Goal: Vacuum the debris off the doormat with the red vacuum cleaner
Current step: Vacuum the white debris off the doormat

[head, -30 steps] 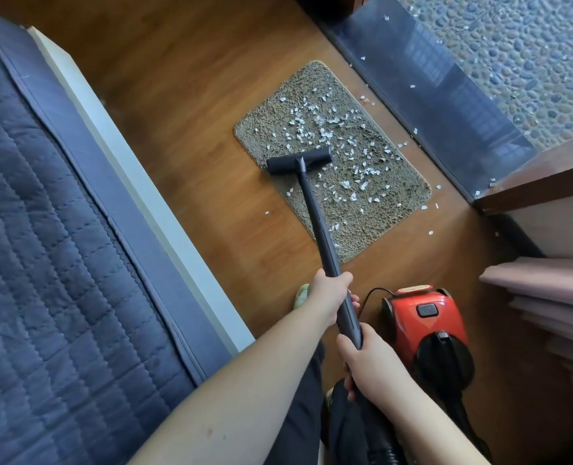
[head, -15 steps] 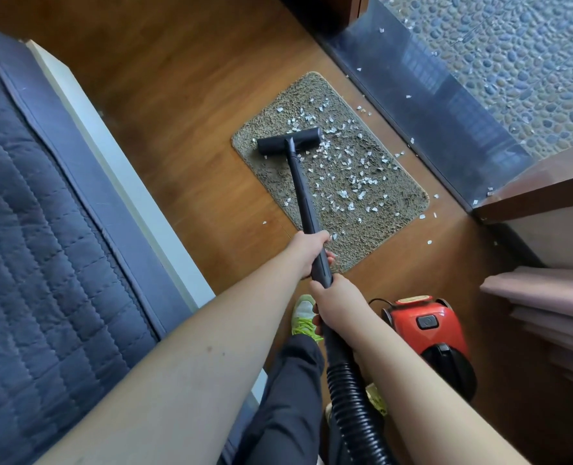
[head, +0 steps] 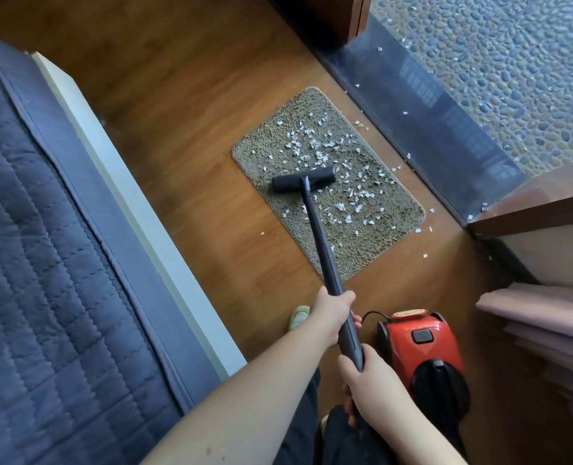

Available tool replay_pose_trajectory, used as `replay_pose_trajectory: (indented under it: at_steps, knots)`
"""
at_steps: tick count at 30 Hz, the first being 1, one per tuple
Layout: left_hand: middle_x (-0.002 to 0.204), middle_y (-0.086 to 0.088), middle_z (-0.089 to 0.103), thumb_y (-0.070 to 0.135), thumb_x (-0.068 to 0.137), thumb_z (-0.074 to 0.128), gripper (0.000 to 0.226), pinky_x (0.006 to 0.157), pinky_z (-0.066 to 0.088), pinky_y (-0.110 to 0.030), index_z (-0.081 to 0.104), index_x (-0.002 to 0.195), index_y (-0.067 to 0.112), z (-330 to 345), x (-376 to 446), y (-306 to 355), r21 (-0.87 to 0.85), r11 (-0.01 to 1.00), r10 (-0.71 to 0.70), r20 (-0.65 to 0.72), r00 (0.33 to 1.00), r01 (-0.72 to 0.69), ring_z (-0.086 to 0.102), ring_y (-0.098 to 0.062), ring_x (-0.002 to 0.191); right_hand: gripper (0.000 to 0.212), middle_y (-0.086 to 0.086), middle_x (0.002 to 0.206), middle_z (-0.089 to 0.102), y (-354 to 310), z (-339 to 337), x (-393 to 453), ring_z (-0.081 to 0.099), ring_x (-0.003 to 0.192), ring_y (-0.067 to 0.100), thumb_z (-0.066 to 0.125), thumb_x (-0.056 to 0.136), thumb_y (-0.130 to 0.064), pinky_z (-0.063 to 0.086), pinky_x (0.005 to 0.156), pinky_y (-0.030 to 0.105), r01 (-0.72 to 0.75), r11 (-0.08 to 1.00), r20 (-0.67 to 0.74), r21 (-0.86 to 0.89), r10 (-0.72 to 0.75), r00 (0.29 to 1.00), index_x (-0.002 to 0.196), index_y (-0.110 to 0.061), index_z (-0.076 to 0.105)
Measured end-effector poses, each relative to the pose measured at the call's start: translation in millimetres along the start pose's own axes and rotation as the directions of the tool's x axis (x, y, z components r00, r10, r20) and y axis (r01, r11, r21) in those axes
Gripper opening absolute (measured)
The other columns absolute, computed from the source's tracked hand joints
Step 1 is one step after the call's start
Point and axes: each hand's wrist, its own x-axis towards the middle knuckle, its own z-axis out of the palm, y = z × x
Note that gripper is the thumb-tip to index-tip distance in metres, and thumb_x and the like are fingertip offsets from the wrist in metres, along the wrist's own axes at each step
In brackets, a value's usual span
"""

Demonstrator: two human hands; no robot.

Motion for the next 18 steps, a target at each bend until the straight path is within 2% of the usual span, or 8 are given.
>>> replay_pose_trajectory:
  at_steps: [2,5,7,9,10,15,18]
  knots:
    - [0.094,-0.017,0.059,0.017,0.094,0.055,0.043,0.042,0.049,-0.020,0.039,0.134,0.012,3,-1,-3,0.006,1.000,0.001,0.000,1.000,-0.001,0.058,-0.015,0.053,0.014,0.002,0.083,0.066,6,1,-1,0.066,0.072,0.025,0.048,0.092,-0.043,0.059,0.077,0.046,-0.008,1.000,-0.007,-0.004,0.008,1.000,0.100,-0.032,0.051]
    - [0.095,-0.016,0.060,0.018,0.095,0.056,0.049,0.044,0.050,-0.020,0.037,0.140,0.014,3,2,0,0.007,1.000,0.010,-0.010,1.000,-0.010,0.060,-0.015,0.056,0.013,0.002,0.081,0.065,5,1,2,0.064,0.068,0.024,0.048,0.092,-0.042,0.060,0.074,0.044,0.011,1.000,-0.018,0.004,-0.011,1.000,0.098,-0.031,0.051]
    - [0.090,-0.016,0.060,0.017,0.094,0.057,0.049,0.045,0.050,-0.022,0.038,0.139,0.013,0,5,7,0.003,1.000,0.014,-0.015,1.000,-0.014,0.059,-0.016,0.057,0.011,0.003,0.075,0.064,-2,1,5,0.063,0.058,0.022,0.048,0.094,-0.037,0.060,0.064,0.039,0.022,0.999,-0.016,0.037,-0.022,1.000,0.099,-0.027,0.051]
    - [0.083,-0.016,0.058,0.016,0.093,0.057,0.048,0.044,0.049,-0.022,0.039,0.137,0.011,-3,9,16,0.007,0.999,0.032,-0.010,0.999,-0.031,0.058,-0.017,0.055,0.012,0.005,0.066,0.062,-12,0,9,0.058,0.043,0.018,0.047,0.096,-0.032,0.053,0.047,0.030,0.026,0.996,-0.007,0.082,-0.026,1.000,0.101,-0.021,0.051]
    - [0.081,-0.016,0.058,0.016,0.093,0.057,0.046,0.044,0.049,-0.022,0.041,0.136,0.010,-4,11,21,0.010,0.999,0.043,-0.011,0.999,-0.043,0.058,-0.017,0.054,0.013,0.005,0.063,0.061,-18,-1,12,0.056,0.040,0.017,0.046,0.097,-0.031,0.050,0.044,0.027,0.031,0.995,-0.009,0.092,-0.030,1.000,0.102,-0.020,0.051]
    - [0.076,-0.014,0.056,0.013,0.093,0.056,0.029,0.042,0.049,-0.022,0.044,0.119,0.009,-9,25,57,0.036,0.995,0.099,-0.018,0.995,-0.098,0.055,-0.018,0.050,0.017,0.007,0.065,0.060,-48,-5,34,0.053,0.034,0.016,0.044,0.096,-0.027,0.048,0.042,0.027,0.037,0.992,-0.036,0.119,-0.033,0.999,0.103,-0.012,0.050]
    - [0.070,-0.013,0.055,0.012,0.094,0.054,0.031,0.041,0.048,-0.021,0.044,0.122,0.004,-10,33,81,0.049,0.992,0.117,-0.001,0.993,-0.116,0.053,-0.018,0.049,0.020,0.008,0.072,0.061,-67,-9,52,0.056,0.038,0.017,0.045,0.094,-0.029,0.056,0.049,0.035,0.042,0.991,-0.064,0.125,-0.035,0.997,0.102,-0.011,0.050]
